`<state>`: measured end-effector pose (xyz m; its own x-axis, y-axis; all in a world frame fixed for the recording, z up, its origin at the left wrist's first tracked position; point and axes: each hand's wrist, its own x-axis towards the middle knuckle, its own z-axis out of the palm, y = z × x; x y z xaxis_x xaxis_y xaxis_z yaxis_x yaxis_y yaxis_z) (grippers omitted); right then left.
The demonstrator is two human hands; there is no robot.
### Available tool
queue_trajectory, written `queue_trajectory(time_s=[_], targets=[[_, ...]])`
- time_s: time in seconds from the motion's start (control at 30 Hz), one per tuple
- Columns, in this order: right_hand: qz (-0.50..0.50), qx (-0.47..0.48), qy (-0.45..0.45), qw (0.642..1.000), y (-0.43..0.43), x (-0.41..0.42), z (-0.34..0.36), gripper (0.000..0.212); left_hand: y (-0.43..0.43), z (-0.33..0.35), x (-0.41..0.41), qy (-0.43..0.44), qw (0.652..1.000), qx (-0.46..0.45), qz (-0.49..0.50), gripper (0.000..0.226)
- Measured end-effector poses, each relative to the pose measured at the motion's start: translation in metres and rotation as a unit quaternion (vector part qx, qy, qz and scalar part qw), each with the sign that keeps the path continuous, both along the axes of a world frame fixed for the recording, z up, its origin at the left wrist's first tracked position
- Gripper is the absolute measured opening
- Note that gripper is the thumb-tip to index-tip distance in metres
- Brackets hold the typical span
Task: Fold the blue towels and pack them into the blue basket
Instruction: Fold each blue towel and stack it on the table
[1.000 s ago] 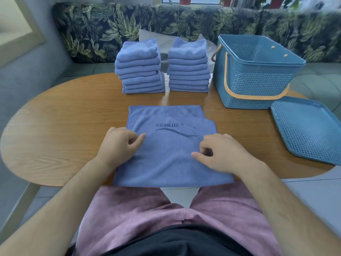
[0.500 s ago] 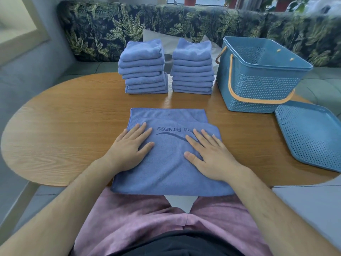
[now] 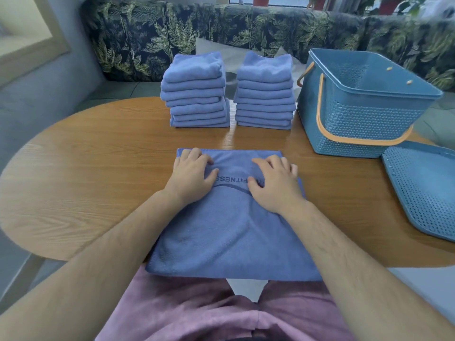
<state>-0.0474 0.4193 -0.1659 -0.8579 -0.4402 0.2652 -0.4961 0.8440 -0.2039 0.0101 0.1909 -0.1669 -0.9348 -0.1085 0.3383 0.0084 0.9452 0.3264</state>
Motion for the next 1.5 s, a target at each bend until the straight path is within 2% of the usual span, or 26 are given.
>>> queue_trajectory(time_s=[0.13, 0.37, 0.6, 0.7, 0.8, 0.9, 1.0, 1.07, 1.3, 1.5], targets=[[-0.018, -0.019, 0.021, 0.999, 0.001, -0.002, -0.006, 0.043, -0.001, -0.002, 0.001, 0.016, 1.000, 0.015, 0.000, 0.016], [-0.002, -0.069, 0.041, 0.997, 0.003, 0.001, -0.004, 0.007, 0.000, 0.003, 0.008, 0.064, 0.998, 0.014, -0.021, 0.006], [-0.001, -0.101, 0.053, 0.993, 0.003, 0.004, 0.000, 0.017, 0.001, 0.004, 0.009, 0.087, 0.994, 0.056, -0.043, 0.004], [0.005, -0.079, 0.048, 0.996, 0.004, 0.003, 0.000, 0.031, 0.001, 0.004, 0.010, 0.104, 0.992, 0.055, -0.040, 0.012], [0.021, -0.037, 0.081, 0.996, 0.013, -0.006, 0.008, 0.020, -0.003, 0.005, 0.009, 0.108, 0.989, 0.096, -0.015, 0.023], [0.012, -0.007, -0.013, 1.000, 0.030, -0.026, 0.022, 0.014, -0.019, 0.003, 0.005, 0.054, 0.986, 0.155, 0.023, 0.014], [0.028, -0.087, -0.182, 0.979, 0.043, -0.036, 0.032, 0.014, -0.034, 0.002, 0.004, 0.053, 0.982, 0.178, 0.012, 0.015], [0.047, -0.143, -0.235, 0.960, 0.044, -0.035, 0.031, 0.013, -0.040, 0.001, 0.006, 0.059, 0.983, 0.175, -0.006, 0.017], [0.061, -0.322, -0.173, 0.929, 0.053, -0.025, 0.009, 0.011, -0.054, -0.001, 0.015, 0.052, 0.987, 0.150, 0.037, 0.013], [0.071, -0.366, -0.136, 0.918, 0.050, -0.019, 0.014, 0.026, -0.053, 0.000, 0.016, 0.050, 0.980, 0.183, 0.062, 0.007]])
